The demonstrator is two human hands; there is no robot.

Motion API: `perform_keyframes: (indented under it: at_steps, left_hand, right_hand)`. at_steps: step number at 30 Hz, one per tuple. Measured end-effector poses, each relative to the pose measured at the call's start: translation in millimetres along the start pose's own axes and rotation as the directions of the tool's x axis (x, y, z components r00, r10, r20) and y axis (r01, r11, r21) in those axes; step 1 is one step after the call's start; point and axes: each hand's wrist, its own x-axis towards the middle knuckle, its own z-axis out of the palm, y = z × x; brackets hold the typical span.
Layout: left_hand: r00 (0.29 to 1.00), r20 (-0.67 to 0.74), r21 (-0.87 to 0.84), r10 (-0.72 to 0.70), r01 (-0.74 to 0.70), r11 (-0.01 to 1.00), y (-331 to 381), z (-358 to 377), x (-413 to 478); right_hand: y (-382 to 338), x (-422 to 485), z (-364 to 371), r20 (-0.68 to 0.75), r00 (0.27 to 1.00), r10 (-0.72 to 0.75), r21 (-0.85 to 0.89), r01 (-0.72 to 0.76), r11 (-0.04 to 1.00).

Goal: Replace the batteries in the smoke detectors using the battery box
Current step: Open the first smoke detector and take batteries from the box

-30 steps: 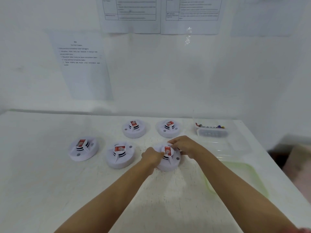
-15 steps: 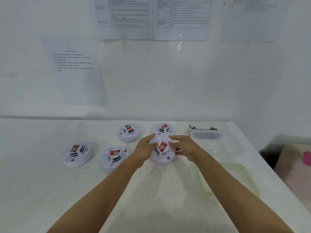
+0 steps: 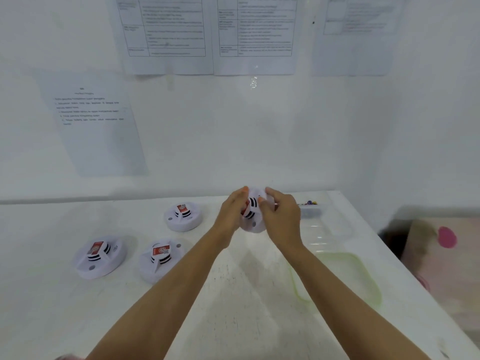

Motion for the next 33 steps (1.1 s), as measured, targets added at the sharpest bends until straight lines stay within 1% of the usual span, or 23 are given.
perform_keyframes:
  at_steps: [2,4,5,7,9,11,13,16,18,20,22,25,27,30,33]
  left_hand:
    - [0.999,0.046,-0.009,-0.024,0.024,1.000,-1.9,5.8,3.0]
    - [0.988,0.145,-0.060,-0.049,0.058,0.997,-4.5,8.7,4.6]
    - [0.977,0.202,-0.120,-0.062,0.087,0.989,-5.9,9.2,5.3]
    - [0.959,0.271,-0.282,-0.088,0.166,0.945,-9.1,10.3,7.3]
    - [0.946,0.307,-0.419,-0.106,0.234,0.877,-11.8,11.7,6.8]
    - [0.933,0.332,-0.489,-0.138,0.295,0.821,-13.6,11.1,7.3]
    - [0.919,0.363,-0.529,-0.156,0.341,0.777,-15.3,8.8,9.5]
    - [0.909,0.387,-0.561,-0.155,0.366,0.742,-17.2,7.4,11.4]
    - [0.899,0.411,-0.581,-0.148,0.384,0.718,-16.7,9.5,13.4]
    - [0.897,0.420,-0.596,-0.139,0.389,0.702,-13.9,15.3,15.3]
    - [0.905,0.406,-0.615,-0.127,0.373,0.694,-11.6,22.4,18.9]
    - [0.927,0.367,-0.627,-0.078,0.308,0.716,-12.2,32.5,26.8]
    - [0.937,0.343,-0.628,-0.059,0.276,0.728,-13.7,37.3,30.8]
    - [0.948,0.302,-0.649,-0.095,0.278,0.708,-18.3,42.4,34.2]
    - [0.957,0.253,-0.668,-0.145,0.281,0.690,-23.6,43.5,34.6]
  right_hand:
    - [-7.9,-3.1,-3.3,-0.002,0.997,-0.083,-0.086,0.082,0.993]
    - [-14.1,-5.5,-5.6,0.028,0.987,-0.160,-0.123,0.162,0.979]
    - [-16.8,-6.2,-6.7,0.041,0.981,-0.189,-0.130,0.193,0.973]
    - [-21.5,-6.9,-10.0,0.074,0.971,-0.225,-0.134,0.234,0.963]
    - [-24.6,-5.7,-15.4,0.122,0.968,-0.218,-0.122,0.233,0.965]
    - [-23.6,-2.4,-21.0,0.171,0.965,-0.199,-0.100,0.218,0.971]
    - [-19.1,2.7,-25.7,0.212,0.960,-0.183,-0.096,0.207,0.974]
    - [-14.1,9.4,-34.7,0.257,0.956,-0.144,-0.069,0.167,0.983]
    - [-14.4,12.4,-41.6,0.319,0.938,-0.137,-0.072,0.168,0.983]
    - [-15.3,15.5,-46.1,0.378,0.918,-0.122,-0.150,0.191,0.970]
    - [-14.2,19.9,-48.1,0.387,0.915,-0.109,-0.227,0.209,0.951]
    - [-7.0,31.7,-53.0,0.387,0.917,-0.097,-0.297,0.224,0.928]
    - [-2.4,40.3,-57.7,0.413,0.904,-0.110,-0.313,0.254,0.915]
    - [2.2,49.7,-61.3,0.475,0.862,-0.174,-0.321,0.354,0.878]
    - [5.8,57.2,-61.0,0.560,0.803,-0.204,-0.324,0.439,0.838]
